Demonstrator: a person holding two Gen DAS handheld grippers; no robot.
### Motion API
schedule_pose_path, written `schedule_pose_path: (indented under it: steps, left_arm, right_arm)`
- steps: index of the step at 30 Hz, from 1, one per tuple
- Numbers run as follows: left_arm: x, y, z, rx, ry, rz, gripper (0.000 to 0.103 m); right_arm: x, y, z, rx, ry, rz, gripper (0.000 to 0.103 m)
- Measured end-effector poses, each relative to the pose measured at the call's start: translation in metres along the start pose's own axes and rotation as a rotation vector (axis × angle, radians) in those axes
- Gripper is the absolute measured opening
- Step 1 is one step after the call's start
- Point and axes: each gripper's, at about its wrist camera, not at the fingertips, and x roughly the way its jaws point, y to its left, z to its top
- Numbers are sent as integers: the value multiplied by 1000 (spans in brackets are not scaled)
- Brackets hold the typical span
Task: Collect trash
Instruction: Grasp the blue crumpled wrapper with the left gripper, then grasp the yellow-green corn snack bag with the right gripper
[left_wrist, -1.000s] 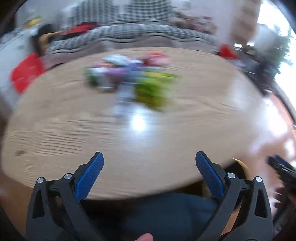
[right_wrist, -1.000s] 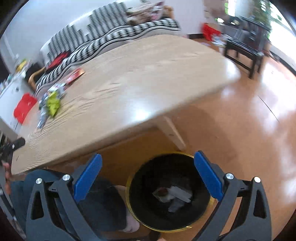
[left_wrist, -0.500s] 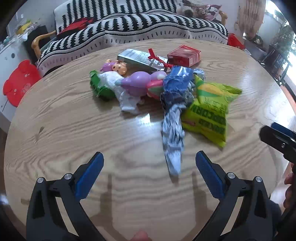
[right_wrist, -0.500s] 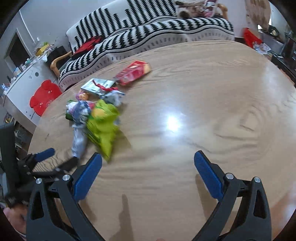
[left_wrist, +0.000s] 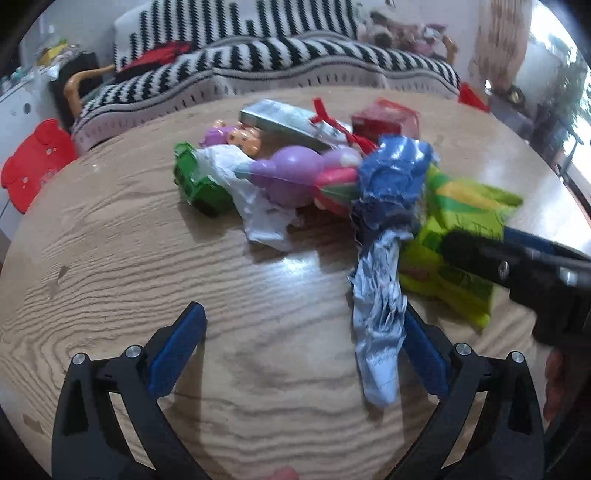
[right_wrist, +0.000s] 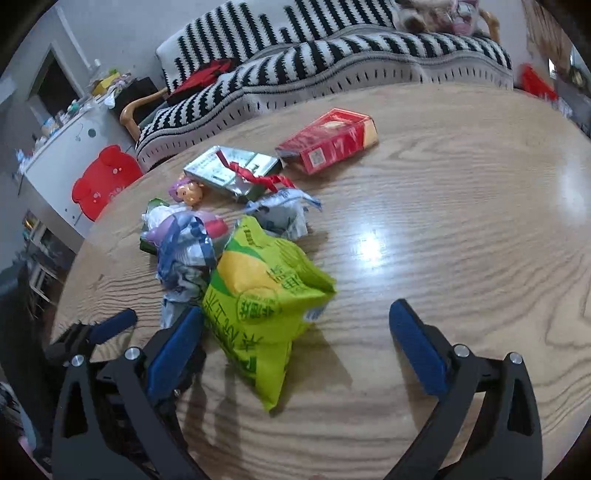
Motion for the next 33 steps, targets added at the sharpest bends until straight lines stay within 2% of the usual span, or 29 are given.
schedule_pose_path:
  steps: [3, 6, 10, 15, 20, 22, 23, 24, 25, 26, 27, 29, 33]
  left_arm:
    - [0, 0, 1, 0, 1, 2, 97]
    - [-1, 1, 2, 3, 1, 4, 97]
    - [-1, 0, 2, -6, 1, 12, 98]
    - [1, -1, 3, -7, 1, 12, 97]
    - [1, 0, 3, -7, 1, 10, 97]
    - [2, 0, 3, -2, 0, 7, 97]
    - [2, 0, 3, 0, 0, 6, 96]
    - [1, -1, 4, 4, -2, 2, 91]
    - [-2, -2, 5, 13, -18, 2, 64]
    - [-5, -2, 6, 22, -25, 3, 27]
    - [-7, -1, 7, 23, -18, 8, 26]
    - [-10, 4, 7, -16, -13, -19, 18]
    - [-17, 1, 7, -25, -17, -46, 15]
  right_arm:
    - [0, -4, -3, 34, -56, 24, 98]
    - [-2, -10, -2, 79, -69, 60, 98]
    - [-1, -2, -2, 18, -49, 18, 98]
    - [1, 3, -3, 19, -50, -22, 98]
    - [3, 2, -1, 11, -41, -11, 97]
    - [2, 1, -1, 17, -43, 29, 78]
    - [5, -2, -1, 55, -23, 99, 53]
    - [4, -5, -1, 79, -31, 108, 51]
    - [2, -6, -1, 91, -30, 119, 50]
    - [2, -8, -1, 105, -29, 142, 45]
    - [0, -11, -2, 130, -33, 167, 44]
    - [-9, -11, -3, 121, -67, 156, 44]
    - [-27, -10, -4, 86, -129, 114, 44]
